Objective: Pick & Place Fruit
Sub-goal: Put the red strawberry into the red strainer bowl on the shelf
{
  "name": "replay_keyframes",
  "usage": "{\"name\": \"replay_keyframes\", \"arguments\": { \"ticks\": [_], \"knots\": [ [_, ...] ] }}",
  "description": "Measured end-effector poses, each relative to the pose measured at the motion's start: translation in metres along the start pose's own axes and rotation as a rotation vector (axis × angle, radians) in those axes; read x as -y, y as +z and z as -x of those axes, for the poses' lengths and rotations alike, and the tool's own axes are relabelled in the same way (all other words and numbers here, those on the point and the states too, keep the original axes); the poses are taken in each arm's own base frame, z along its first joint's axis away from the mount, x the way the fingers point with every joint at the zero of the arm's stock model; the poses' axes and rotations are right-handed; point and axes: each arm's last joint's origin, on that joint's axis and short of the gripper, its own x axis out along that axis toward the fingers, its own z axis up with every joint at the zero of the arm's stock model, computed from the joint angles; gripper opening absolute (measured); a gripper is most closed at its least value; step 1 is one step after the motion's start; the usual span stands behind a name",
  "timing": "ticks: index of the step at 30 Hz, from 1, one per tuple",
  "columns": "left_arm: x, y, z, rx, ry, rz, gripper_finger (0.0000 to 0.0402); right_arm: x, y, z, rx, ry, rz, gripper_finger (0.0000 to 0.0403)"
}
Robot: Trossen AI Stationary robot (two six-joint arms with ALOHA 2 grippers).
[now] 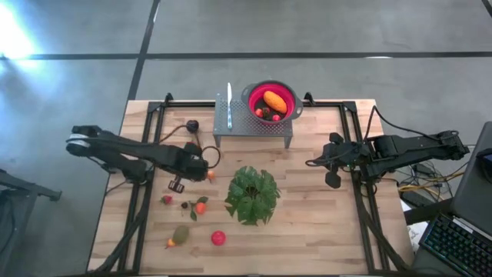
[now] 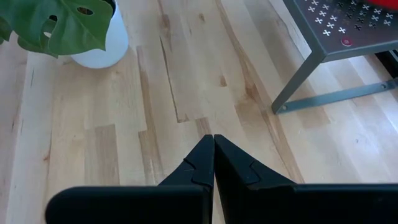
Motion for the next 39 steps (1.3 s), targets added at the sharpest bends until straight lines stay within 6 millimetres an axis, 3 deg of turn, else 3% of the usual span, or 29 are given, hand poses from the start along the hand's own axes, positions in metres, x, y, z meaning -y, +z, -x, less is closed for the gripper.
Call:
{"name": "replay_keyframes", "arguments": {
  "ticks": [5,10,15,21,32,36,39],
  "knots": [
    [0.003,0.003,0.032,0.184,0.223,0.023,0.0005,0.0,0.0,0.0,0.004,0.001,-0.002,0.0008],
    [0.011,0.014,0.051,0.322,0.486,0.002,0.0005,-0.001,0.005,0.0,0.047,0.014,-0.021,0.0008],
    [0.016,0.037,0.056,0.354,0.773,-0.035,0.0005,-0.003,0.012,0.001,0.117,0.036,-0.055,0.0008],
    [0.015,0.064,0.049,0.228,1.064,-0.007,0.0005,-0.006,0.02,0.0,0.19,0.057,-0.061,0.0009],
    [0.016,0.105,0.035,0.173,1.175,-0.071,0.0005,-0.016,0.043,-0.01,0.339,0.147,-0.076,0.0009],
    [0.007,0.111,0.049,0.35,1.164,-0.046,0.0005,-0.019,0.049,-0.016,0.373,0.143,-0.011,0.0009],
    [0.001,0.105,0.069,0.502,1.155,0.06,0.0005,-0.022,0.056,-0.021,0.42,0.137,0.056,0.0017]
  ]
}}
